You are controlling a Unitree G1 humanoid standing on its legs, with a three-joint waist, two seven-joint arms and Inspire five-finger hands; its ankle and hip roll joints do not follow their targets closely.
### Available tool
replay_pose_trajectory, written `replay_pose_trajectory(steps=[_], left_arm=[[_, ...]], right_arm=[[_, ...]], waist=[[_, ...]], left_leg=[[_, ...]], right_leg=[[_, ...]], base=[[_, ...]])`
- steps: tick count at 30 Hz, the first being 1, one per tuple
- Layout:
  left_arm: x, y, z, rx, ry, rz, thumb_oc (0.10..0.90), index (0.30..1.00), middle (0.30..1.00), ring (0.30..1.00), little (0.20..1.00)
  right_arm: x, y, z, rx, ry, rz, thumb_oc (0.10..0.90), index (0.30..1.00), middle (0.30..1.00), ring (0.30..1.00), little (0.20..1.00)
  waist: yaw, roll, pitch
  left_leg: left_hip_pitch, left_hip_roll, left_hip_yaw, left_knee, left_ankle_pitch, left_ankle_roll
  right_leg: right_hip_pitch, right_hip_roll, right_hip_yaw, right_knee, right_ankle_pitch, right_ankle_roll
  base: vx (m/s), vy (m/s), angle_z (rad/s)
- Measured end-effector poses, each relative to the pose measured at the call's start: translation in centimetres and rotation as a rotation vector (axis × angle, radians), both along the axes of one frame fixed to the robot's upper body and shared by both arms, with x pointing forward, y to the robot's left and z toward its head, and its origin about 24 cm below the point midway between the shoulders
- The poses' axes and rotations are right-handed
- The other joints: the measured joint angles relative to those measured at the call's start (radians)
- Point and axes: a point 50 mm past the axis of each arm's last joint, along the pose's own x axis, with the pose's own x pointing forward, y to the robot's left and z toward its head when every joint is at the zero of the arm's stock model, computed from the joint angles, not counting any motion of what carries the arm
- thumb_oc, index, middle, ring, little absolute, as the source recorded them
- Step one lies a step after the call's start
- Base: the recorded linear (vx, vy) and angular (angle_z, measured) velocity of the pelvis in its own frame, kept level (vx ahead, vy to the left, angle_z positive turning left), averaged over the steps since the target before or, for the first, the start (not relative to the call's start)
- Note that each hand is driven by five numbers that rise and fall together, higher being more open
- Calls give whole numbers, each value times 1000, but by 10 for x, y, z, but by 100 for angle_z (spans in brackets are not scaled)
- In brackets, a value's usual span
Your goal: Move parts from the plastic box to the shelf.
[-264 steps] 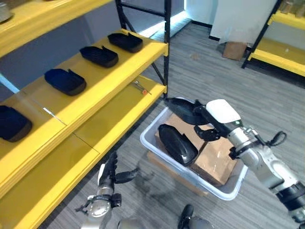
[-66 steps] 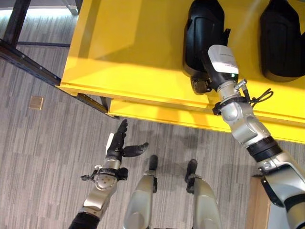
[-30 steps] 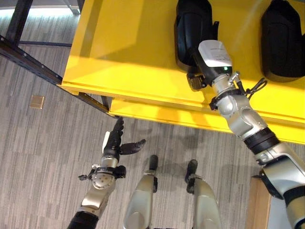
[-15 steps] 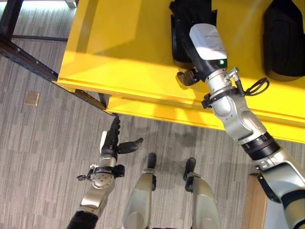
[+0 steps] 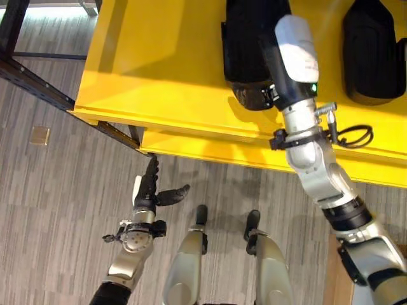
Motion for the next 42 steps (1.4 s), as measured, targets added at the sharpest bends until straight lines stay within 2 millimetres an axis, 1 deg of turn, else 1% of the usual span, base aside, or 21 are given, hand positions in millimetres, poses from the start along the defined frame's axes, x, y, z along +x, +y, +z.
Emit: replay_pose_trajectory(steps=[1,2,3,4,5,12,19,29,35,39,42], left_arm=[[-1,0,-1,0,6,0,900,1000,1000,1000,1000],[-2,-2,-4,1,18,-6,900,1000,1000,1000,1000],[-3,-3,-6,2,31,-12,900,1000,1000,1000,1000],[-4,-3,-7,2,35,-13,900,1000,1000,1000,1000],[-5,-3,-8,2,38,-11,900,1000,1000,1000,1000],[-8,-2,-10,2,49,-8,900,1000,1000,1000,1000],[-8,-2,-10,2,49,-8,900,1000,1000,1000,1000],[-7,-2,-10,23,45,-13,900,1000,1000,1000,1000],[-7,-2,-9,23,44,-14,900,1000,1000,1000,1000],[-7,-2,-9,23,43,-13,900,1000,1000,1000,1000],[-7,-2,-9,23,45,-13,900,1000,1000,1000,1000]], right_arm=[[0,-1,-13,48,53,17,900,1000,1000,1000,1000],[-2,-3,-35,129,138,43,900,1000,1000,1000,1000],[-3,-9,-53,164,211,37,900,1000,1000,1000,1000],[-3,-13,-64,195,262,38,900,1000,1000,1000,1000],[-3,-14,-65,213,277,45,900,1000,1000,1000,1000],[-2,-16,-60,257,274,73,900,1000,1000,1000,1000],[0,-17,-62,256,283,62,900,1000,1000,1000,1000],[20,-23,-67,258,328,-6,900,1000,1000,1000,1000],[21,-25,-67,287,328,-13,900,1000,1000,1000,1000],[29,-28,-65,296,330,-41,900,1000,1000,1000,1000],[30,-30,-62,312,318,-56,900,1000,1000,1000,1000]], waist=[[-12,0,0],[-18,0,0],[-20,0,0],[-20,0,0],[-22,0,0],[-23,-1,0],[-20,-1,0],[-15,-2,1],[-14,-2,1],[-14,-2,1],[-12,-1,1]], left_leg=[[0,0,1,0,-1,2],[1,0,5,0,-3,2],[2,1,10,-1,-3,3],[4,3,16,-2,-3,3],[5,4,18,-3,-3,3],[7,9,16,-3,-3,1],[7,9,15,-4,-3,1],[2,8,4,-4,-3,1],[1,8,1,-4,-2,0],[2,8,-2,-4,0,-3],[2,8,-3,-4,0,-3]], right_leg=[[-1,-1,2,-4,0,0],[-2,0,6,-7,1,0],[-3,1,9,-7,3,0],[-3,3,10,-9,7,2],[-3,4,11,-9,8,1],[-1,9,11,-8,7,-1],[0,9,10,-7,8,0],[1,8,3,-5,8,1],[2,8,0,-4,8,1],[1,8,-1,0,6,-2],[-2,6,-2,3,-1,-9]], base=[[-17,-16,-8],[-15,-28,-10],[-13,-37,-14],[-16,-39,-13],[-14,-36,-8],[-3,-8,0],[0,0,0],[3,-7,2],[0,0,0],[0,0,0],[0,0,0]])
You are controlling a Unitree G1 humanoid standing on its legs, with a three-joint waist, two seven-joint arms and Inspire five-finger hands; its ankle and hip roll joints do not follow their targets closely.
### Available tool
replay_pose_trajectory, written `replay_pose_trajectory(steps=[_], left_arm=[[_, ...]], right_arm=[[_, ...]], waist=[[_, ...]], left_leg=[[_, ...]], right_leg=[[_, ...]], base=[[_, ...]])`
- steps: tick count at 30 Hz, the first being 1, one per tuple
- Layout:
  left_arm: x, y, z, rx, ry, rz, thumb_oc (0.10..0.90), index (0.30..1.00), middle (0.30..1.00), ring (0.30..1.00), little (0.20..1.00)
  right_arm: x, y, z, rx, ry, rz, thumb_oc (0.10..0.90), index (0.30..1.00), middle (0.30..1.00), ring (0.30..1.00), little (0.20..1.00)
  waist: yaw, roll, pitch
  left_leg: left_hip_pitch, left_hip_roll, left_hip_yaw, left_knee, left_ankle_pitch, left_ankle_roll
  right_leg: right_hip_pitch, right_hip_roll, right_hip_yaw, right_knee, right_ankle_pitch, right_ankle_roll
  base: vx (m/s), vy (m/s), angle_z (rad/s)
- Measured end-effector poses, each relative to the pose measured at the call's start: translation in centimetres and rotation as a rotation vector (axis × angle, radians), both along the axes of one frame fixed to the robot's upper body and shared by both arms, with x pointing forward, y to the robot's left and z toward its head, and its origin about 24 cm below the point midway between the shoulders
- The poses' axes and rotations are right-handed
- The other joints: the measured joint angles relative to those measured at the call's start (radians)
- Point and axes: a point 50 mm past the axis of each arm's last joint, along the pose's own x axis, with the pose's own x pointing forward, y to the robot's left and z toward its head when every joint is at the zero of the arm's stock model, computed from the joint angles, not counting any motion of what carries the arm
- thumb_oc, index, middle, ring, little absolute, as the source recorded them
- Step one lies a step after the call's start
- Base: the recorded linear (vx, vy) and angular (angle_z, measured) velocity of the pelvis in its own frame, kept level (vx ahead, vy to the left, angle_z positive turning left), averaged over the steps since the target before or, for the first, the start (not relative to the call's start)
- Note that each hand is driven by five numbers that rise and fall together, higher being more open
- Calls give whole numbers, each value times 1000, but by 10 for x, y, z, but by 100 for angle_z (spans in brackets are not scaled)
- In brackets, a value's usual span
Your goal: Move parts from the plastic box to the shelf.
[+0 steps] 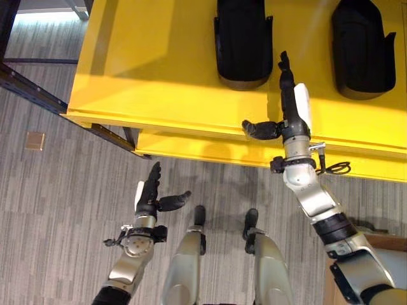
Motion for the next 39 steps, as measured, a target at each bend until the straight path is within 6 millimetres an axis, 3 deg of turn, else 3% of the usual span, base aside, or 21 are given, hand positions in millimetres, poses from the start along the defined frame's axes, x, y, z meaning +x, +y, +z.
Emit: replay_pose_trajectory(steps=[12,16,39], left_arm=[[1,0,1,0,-3,-1,900,1000,1000,1000,1000],[1,0,1,-1,-3,0,900,1000,1000,1000,1000],[2,0,2,-1,-8,-1,900,1000,1000,1000,1000]], right_arm=[[1,-2,0,40,3,-9,900,1000,1000,1000,1000],[10,-6,-5,52,44,-32,900,1000,1000,1000,1000],[15,14,-6,9,94,56,900,1000,1000,1000,1000]], waist=[[-1,13,7],[-1,13,8],[2,14,7]], left_leg=[[0,0,0,0,0,-1],[0,0,0,1,0,-1],[-5,0,-4,5,1,-1]], right_leg=[[-2,0,0,7,-1,0],[-2,0,0,10,-1,0],[-13,-1,-1,21,-5,-6]], base=[[0,0,0],[0,0,0],[0,0,0]])
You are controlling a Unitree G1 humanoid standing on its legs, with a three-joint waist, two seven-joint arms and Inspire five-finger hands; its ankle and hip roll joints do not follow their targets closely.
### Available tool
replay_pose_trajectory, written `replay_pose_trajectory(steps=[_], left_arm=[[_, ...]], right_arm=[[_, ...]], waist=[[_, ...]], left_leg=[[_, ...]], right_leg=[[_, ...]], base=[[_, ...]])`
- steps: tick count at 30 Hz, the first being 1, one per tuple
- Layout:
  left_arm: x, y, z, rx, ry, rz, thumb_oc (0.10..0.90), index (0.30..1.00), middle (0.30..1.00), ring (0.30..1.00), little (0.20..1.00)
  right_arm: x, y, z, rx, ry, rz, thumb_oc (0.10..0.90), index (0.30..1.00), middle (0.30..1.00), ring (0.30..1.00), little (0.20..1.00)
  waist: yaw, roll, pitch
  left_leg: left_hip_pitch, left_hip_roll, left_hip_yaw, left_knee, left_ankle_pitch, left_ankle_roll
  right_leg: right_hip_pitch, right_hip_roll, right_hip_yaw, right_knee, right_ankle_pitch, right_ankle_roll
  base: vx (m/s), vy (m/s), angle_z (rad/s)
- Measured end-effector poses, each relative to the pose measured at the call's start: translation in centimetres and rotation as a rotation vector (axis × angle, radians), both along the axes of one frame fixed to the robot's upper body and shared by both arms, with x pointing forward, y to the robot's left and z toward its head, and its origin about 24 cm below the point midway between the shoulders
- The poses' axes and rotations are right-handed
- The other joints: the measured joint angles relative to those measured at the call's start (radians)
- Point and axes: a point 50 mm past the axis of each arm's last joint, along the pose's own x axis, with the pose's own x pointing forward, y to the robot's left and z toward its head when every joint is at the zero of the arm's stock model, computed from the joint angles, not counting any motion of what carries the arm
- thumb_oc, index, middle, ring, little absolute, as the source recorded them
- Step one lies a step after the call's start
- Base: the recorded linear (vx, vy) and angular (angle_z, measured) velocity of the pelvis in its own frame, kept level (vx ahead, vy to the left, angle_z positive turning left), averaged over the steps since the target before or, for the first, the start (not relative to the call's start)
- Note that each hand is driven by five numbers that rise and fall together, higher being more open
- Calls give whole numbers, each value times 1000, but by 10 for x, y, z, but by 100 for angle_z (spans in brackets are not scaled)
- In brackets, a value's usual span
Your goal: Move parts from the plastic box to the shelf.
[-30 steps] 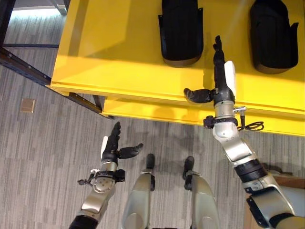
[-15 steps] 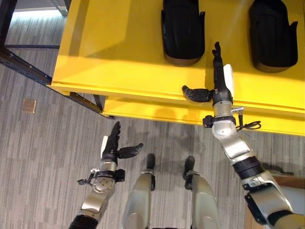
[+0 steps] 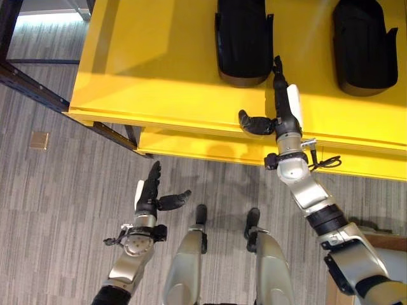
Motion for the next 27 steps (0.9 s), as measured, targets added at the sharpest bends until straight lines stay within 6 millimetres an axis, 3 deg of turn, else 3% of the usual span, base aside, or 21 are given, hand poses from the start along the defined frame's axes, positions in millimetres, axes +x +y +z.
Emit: replay_pose_trajectory(steps=[9,27], left_arm=[[2,0,2,0,-7,-1,900,1000,1000,1000,1000],[2,0,2,0,-8,0,900,1000,1000,1000,1000]], right_arm=[[0,4,-1,-31,8,21,900,1000,1000,1000,1000],[0,5,0,-37,6,22,900,1000,1000,1000,1000]], waist=[[21,0,0],[22,0,0]], left_leg=[[0,0,0,1,4,-7],[0,0,0,4,4,-6]], right_leg=[[0,0,-1,1,0,0],[1,-1,-1,1,0,0]], base=[[0,0,0],[0,0,0]])
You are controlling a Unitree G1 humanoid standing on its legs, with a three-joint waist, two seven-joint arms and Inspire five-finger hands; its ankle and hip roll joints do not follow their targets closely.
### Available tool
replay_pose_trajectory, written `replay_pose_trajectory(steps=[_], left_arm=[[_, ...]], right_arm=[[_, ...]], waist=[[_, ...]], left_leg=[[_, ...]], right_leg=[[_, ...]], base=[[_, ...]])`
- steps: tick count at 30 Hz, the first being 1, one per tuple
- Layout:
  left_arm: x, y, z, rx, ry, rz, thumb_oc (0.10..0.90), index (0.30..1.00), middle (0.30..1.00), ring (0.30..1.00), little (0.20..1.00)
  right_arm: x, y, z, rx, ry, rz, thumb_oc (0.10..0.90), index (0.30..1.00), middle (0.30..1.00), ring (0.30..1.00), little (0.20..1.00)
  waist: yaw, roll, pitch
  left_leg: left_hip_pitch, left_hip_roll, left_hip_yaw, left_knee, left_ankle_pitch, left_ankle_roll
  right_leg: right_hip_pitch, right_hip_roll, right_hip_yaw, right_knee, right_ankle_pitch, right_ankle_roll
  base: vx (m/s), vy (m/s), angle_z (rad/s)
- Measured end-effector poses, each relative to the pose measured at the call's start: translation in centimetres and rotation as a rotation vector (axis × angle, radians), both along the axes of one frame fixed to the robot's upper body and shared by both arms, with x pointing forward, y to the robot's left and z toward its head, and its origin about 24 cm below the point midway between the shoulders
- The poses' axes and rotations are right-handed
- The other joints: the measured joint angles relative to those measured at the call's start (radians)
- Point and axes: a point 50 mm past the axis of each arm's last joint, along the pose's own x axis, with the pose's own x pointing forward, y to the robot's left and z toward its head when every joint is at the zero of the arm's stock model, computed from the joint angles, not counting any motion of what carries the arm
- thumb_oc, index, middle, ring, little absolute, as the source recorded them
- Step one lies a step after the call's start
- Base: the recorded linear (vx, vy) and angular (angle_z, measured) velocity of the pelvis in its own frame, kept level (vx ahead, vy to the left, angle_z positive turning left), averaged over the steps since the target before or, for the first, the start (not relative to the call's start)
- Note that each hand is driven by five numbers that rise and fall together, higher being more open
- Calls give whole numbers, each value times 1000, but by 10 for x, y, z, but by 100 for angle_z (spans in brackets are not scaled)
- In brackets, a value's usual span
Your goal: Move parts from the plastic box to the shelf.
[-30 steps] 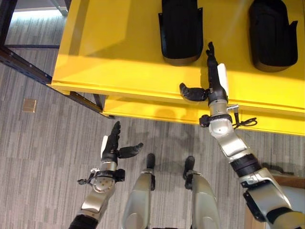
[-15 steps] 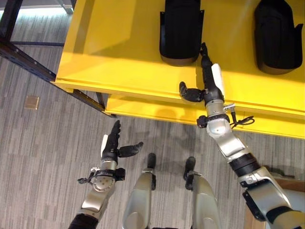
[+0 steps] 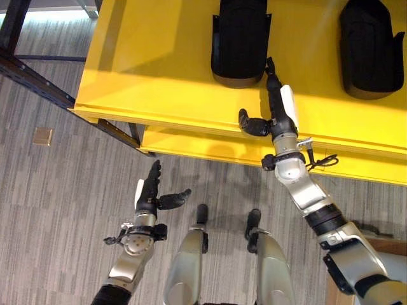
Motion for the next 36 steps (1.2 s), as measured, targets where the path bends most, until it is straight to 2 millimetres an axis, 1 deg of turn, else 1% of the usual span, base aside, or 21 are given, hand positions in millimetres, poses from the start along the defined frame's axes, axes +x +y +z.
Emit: replay_pose_trajectory(steps=[4,8,9,10,13,16,17,22,24,28,29,31,33,34,36], left_arm=[[0,0,0,0,-1,1,900,1000,1000,1000,1000],[0,0,0,0,-1,2,900,1000,1000,1000,1000],[0,0,0,0,-1,5,900,1000,1000,1000,1000],[0,2,0,0,-1,12,900,1000,1000,1000,1000],[0,2,0,1,-2,19,900,1000,1000,1000,1000],[0,3,0,2,-4,28,900,1000,1000,1000,1000],[0,2,0,3,-4,28,900,1000,1000,1000,1000],[0,2,1,3,-5,28,900,1000,1000,1000,1000],[0,2,1,4,-6,28,900,1000,1000,1000,1000],[-1,3,-1,9,1,29,900,1000,1000,1000,1000],[-2,3,-2,9,4,30,900,1000,1000,1000,1000],[-3,3,-3,9,8,29,900,1000,1000,1000,1000],[-5,5,-3,8,13,34,900,1000,1000,1000,1000],[-7,7,-5,8,20,41,900,1000,1000,1000,1000],[-9,7,-6,8,27,43,900,1000,1000,1000,1000]], right_arm=[[0,-2,1,-11,-10,-10,900,1000,1000,1000,1000],[-3,-6,7,-1,-25,-30,900,1000,1000,1000,1000],[-6,-9,11,0,-47,-36,900,1000,1000,1000,1000],[-11,-13,21,1,-109,-59,900,1000,1000,1000,1000],[-16,-22,36,12,-203,-122,900,1000,1000,1000,1000],[-21,-26,46,27,-264,-147,900,1000,1000,1000,1000],[-26,-26,53,31,-315,-161,900,1000,1000,1000,1000],[-32,-22,61,-3,-376,-162,900,1000,1000,1000,1000],[-33,-20,61,-4,-382,-160,900,1000,1000,1000,1000],[-41,-17,49,13,-360,-108,900,1000,1000,1000,1000],[-48,-15,44,43,-357,-69,900,1000,1000,1000,1000],[-51,-14,43,58,-349,-38,900,1000,1000,1000,1000],[-56,-14,36,75,-320,-2,900,1000,1000,1000,1000],[-59,-14,29,91,-289,33,900,1000,1000,1000,1000],[-61,-15,21,112,-251,64,900,1000,1000,1000,1000]], waist=[[0,0,0],[-4,-1,0],[0,-1,0],[-1,-3,1],[-4,-4,2],[-6,-8,4],[-10,-9,5],[-21,-11,6],[-25,-11,6],[-29,-13,6],[-29,-15,5],[-32,-18,4],[-33,-24,3],[-42,-32,-1],[-53,-40,-5]], left_leg=[[0,0,0,0,0,0],[-2,0,0,1,-2,1],[-2,0,0,1,-2,1],[-3,-1,1,1,-3,2],[-3,-1,2,2,-5,4],[-3,0,3,2,-7,3],[-2,0,4,2,-8,4],[1,1,5,3,-7,4],[4,1,5,3,-7,4],[45,4,6,-16,-9,3],[63,7,6,-31,-7,1],[78,7,8,-48,-1,1],[106,8,9,-81,10,2],[136,9,13,-115,19,4],[165,9,19,-143,28,2]], right_leg=[[0,0,0,0,0,0],[0,0,0,-1,-3,4],[0,0,0,-1,-2,3],[-1,0,0,-3,-2,4],[0,0,1,-3,-1,6],[-1,1,2,-2,1,10],[0,1,3,-2,1,10],[3,2,3,-1,1,11],[7,3,3,-2,1,11],[45,8,3,-27,2,11],[64,13,3,-48,9,10],[78,15,3,-62,15,13],[104,18,2,-92,27,15],[132,21,0,-122,35,18],[160,24,0,-157,47,21]], base=[[0,0,0],[0,0,0],[0,0,0],[0,0,0],[0,0,0],[0,0,0],[0,0,0],[0,0,0],[0,0,0],[4,-3,-1],[32,-2,-6],[33,-1,-4],[27,0,-4],[47,15,-3],[51,28,-9]])
